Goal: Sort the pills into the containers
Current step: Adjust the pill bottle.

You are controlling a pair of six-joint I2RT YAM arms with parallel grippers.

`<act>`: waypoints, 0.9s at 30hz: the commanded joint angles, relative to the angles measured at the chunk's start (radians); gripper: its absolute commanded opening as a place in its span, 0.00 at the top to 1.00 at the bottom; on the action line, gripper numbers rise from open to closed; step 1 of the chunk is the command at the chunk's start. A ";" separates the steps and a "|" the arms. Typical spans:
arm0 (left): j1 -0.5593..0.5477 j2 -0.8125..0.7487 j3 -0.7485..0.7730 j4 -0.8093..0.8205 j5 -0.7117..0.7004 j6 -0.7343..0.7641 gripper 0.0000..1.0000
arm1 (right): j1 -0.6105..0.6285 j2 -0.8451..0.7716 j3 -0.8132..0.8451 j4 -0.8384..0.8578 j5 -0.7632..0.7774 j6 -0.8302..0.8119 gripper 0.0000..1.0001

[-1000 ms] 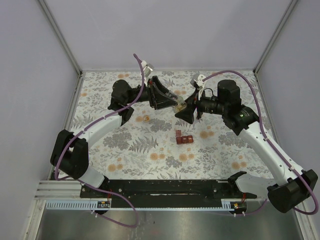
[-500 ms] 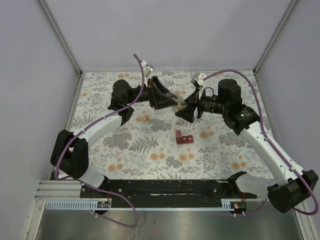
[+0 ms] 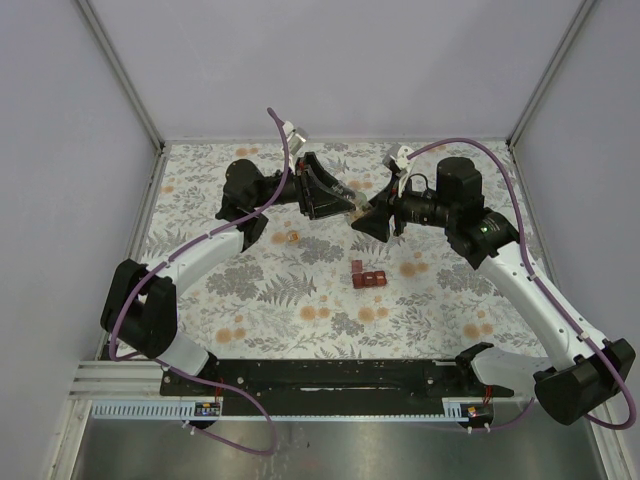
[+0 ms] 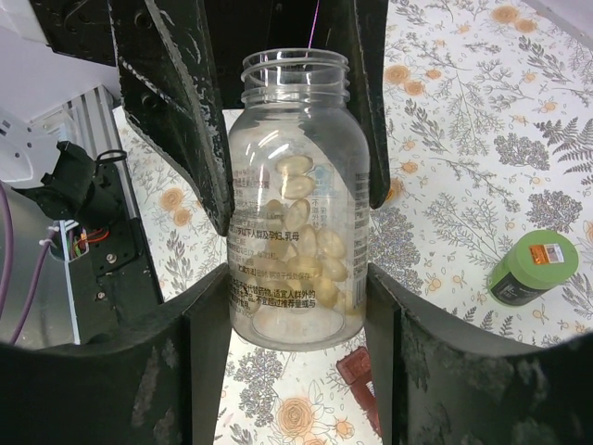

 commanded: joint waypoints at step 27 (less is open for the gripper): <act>0.019 -0.056 0.032 -0.139 0.000 0.159 0.01 | -0.012 -0.039 0.024 0.014 -0.008 -0.017 1.00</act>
